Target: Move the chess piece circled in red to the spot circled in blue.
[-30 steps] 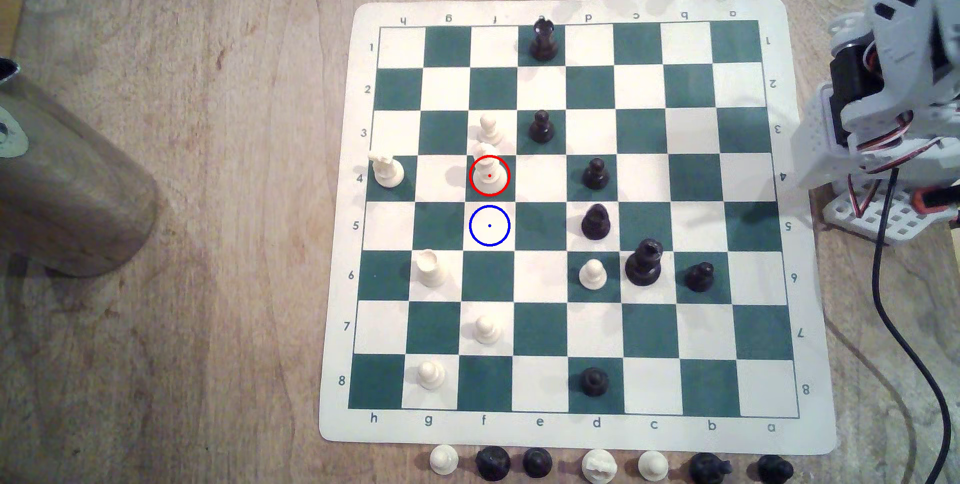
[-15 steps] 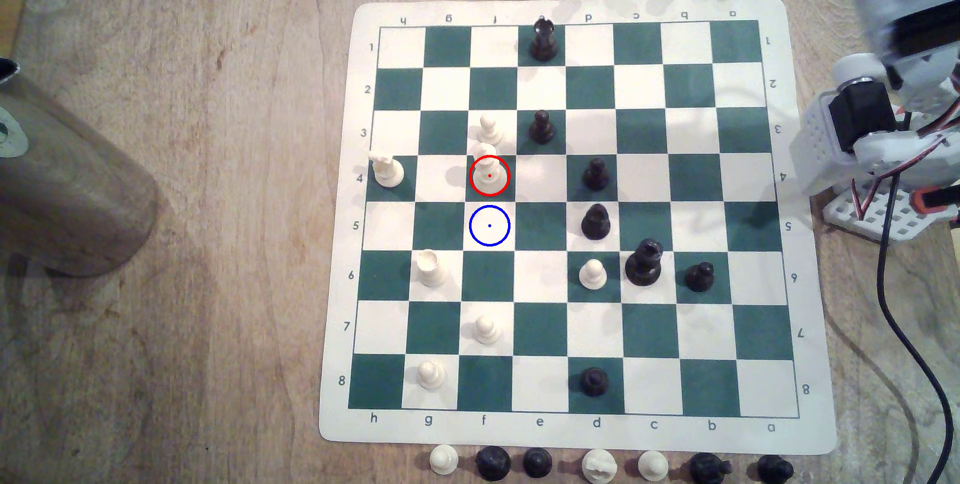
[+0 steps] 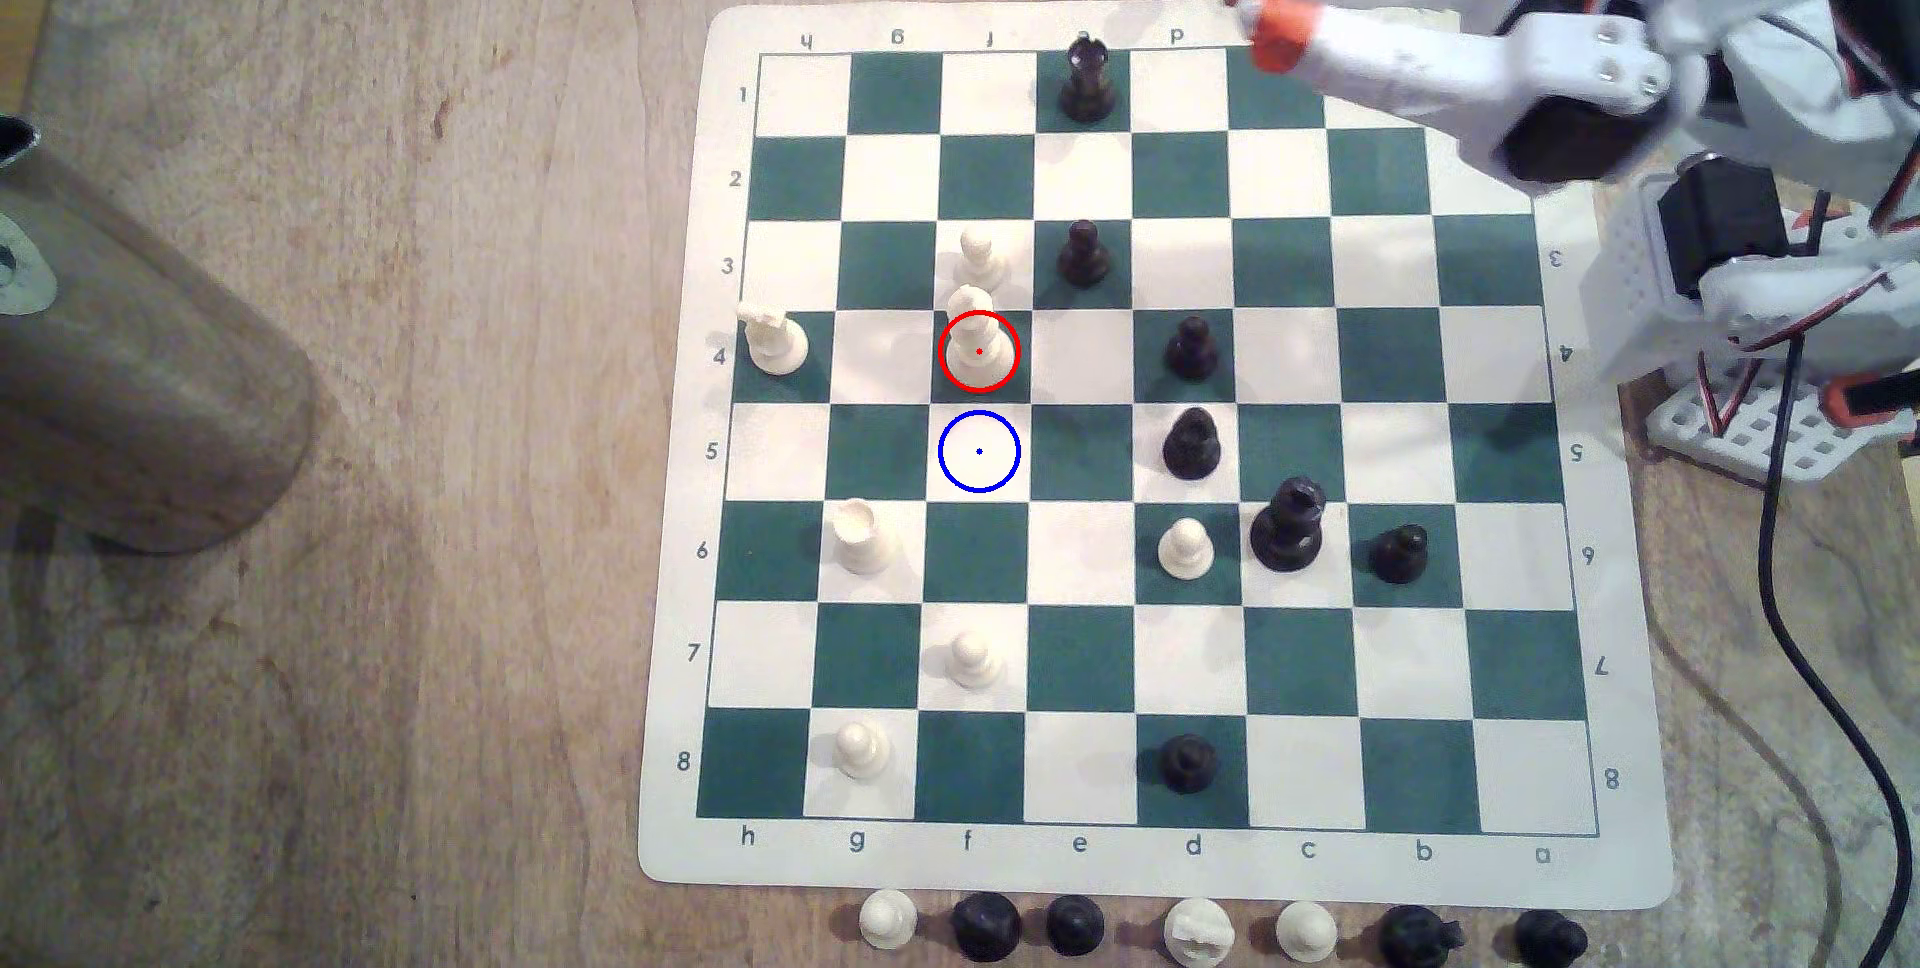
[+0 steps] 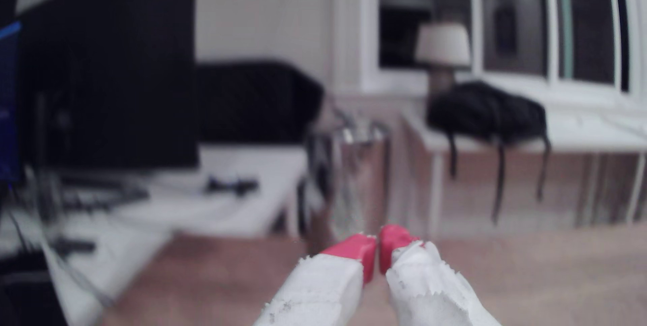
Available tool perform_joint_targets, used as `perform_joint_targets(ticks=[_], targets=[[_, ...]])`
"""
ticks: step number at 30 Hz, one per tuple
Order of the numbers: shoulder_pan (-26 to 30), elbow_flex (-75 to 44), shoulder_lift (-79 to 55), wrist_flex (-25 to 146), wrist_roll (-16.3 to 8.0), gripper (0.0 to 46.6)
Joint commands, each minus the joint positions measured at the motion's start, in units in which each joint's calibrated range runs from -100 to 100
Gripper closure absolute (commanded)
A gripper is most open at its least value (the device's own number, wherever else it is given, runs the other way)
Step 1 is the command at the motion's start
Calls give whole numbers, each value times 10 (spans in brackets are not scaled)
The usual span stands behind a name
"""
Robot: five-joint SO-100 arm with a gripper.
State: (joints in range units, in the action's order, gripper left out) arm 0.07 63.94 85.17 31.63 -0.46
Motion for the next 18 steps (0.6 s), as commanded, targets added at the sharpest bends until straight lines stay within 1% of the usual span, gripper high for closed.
perform_joint_targets(ticks=[1, 2, 4, 5, 8, 9, 11, 12, 13, 14, 18], targets=[[4, -133, -83, 141, 7, 449], [4, -140, -101, 157, 9, 439], [-2, -152, -137, 181, 10, 434], [-13, -159, -174, 196, 10, 425], [-26, -190, -232, 224, 4, 401], [-25, -211, -266, 235, -3, 385], [-21, -246, -310, 243, -17, 373], [-20, -271, -337, 247, -24, 372], [-19, -328, -393, 273, -36, 369], [-19, -354, -420, 282, -42, 369], [-3, -398, -486, 268, -63, 337]])
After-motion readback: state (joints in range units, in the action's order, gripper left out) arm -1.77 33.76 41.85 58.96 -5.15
